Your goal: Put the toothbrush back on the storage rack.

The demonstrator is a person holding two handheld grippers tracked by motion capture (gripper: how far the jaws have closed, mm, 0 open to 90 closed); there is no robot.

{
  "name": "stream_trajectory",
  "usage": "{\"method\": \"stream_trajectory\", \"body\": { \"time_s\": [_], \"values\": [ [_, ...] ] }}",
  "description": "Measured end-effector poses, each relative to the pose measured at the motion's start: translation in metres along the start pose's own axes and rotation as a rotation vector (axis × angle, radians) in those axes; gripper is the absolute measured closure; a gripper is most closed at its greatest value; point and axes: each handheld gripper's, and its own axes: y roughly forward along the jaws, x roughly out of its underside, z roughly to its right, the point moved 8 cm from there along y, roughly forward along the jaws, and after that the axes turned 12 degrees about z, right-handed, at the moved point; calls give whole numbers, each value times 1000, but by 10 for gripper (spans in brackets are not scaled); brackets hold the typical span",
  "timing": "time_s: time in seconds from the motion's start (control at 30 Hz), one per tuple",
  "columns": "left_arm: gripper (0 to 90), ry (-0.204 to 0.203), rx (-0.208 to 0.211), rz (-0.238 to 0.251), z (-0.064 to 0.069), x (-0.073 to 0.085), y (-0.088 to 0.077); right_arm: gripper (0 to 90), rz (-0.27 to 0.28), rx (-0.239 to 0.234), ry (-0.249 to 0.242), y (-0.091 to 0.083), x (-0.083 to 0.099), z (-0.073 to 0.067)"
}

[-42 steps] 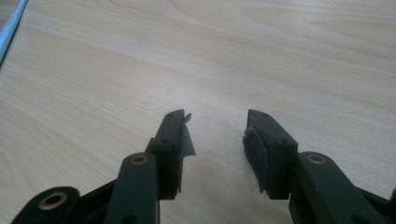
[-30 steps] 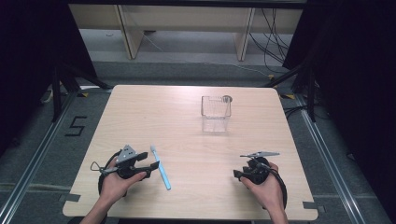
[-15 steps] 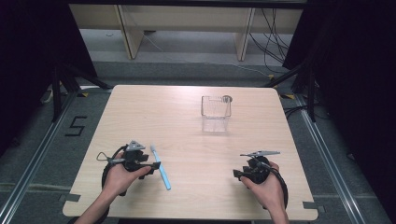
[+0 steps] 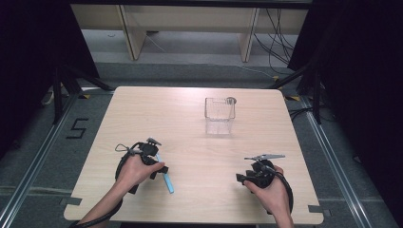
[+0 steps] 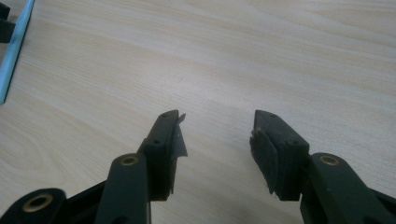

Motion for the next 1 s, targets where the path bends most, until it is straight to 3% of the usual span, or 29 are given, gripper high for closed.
{"method": "stream_trajectory", "body": {
  "time_s": [0.03,0.2,0.23,0.27,0.37,0.47,0.5,0.53,0.6,0.63,0.77,0.8,0.97,1.0],
  "values": [
    [364,-4,-6,4,0,-2,1,523,-11,-9,29,0,1,-3],
    [362,11,-26,-27,-3,-4,2,523,-15,-5,19,0,2,-2],
    [363,14,-31,-30,-3,-3,2,523,-16,11,45,1,2,-3],
    [364,16,-39,-36,-3,-2,4,523,-19,-19,33,1,2,-4],
    [363,34,-38,-50,-4,-3,3,523,-17,-12,11,1,2,0],
    [366,15,-44,-49,-1,-3,4,523,-17,-16,8,1,2,-1],
    [366,13,-44,-50,-1,-3,4,523,-21,-3,58,1,2,-5],
    [366,15,-41,-52,-1,-4,4,523,-14,6,21,1,2,-1],
    [366,9,-40,-51,0,-4,4,523,-22,-14,35,1,3,-4],
    [366,8,-39,-52,0,-4,5,523,-18,-1,6,2,2,1],
    [369,12,-36,-54,2,-5,5,523,-30,-3,23,2,3,0],
    [374,28,-39,-57,1,-5,6,523,-7,-9,50,3,3,-4],
    [393,24,-43,-58,3,-4,7,523,-29,-3,59,2,4,-4],
    [401,34,-43,-61,2,-4,7,523,-24,-20,64,2,4,-6]
  ]
}}
